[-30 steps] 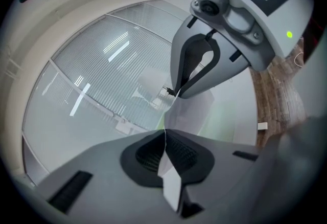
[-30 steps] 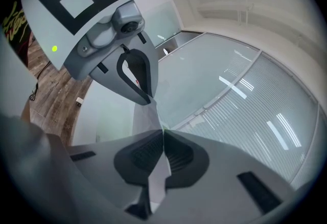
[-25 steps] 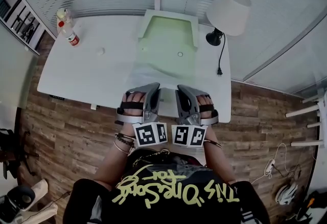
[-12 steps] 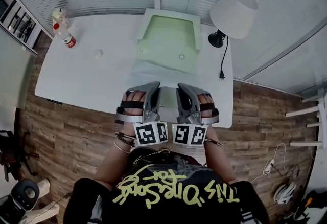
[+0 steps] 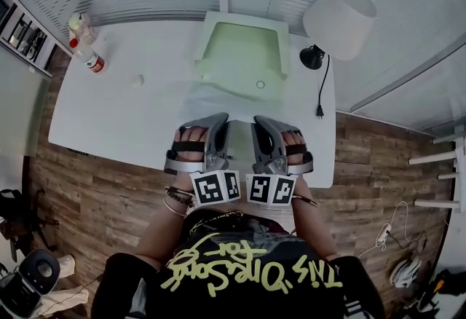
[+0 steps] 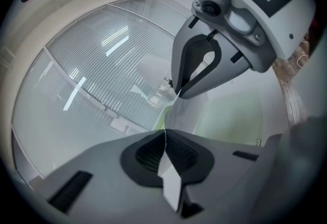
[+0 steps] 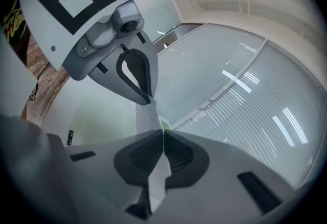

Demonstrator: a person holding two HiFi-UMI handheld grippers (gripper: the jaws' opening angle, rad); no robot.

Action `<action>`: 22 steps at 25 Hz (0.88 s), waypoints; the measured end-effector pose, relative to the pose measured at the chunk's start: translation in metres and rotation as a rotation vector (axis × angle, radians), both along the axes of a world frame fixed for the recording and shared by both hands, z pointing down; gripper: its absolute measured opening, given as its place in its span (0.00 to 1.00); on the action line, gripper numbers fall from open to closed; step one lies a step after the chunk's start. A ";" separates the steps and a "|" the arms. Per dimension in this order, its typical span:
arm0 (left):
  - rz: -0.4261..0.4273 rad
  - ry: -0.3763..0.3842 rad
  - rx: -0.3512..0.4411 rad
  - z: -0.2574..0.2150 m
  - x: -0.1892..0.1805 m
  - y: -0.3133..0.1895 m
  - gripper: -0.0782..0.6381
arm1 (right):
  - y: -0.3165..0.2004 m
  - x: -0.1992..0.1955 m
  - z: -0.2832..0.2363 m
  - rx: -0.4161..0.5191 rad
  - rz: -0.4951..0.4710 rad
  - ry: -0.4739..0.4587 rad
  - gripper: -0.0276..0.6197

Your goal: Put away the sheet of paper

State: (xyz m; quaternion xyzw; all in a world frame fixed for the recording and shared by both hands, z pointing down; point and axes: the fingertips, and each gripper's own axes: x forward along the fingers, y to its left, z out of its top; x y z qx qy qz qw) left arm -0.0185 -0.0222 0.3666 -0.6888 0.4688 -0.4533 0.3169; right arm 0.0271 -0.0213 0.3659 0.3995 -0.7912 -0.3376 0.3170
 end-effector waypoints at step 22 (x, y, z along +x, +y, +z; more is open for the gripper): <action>0.040 -0.005 -0.045 0.007 -0.010 -0.053 0.12 | -0.052 -0.010 0.008 -0.046 0.037 0.003 0.05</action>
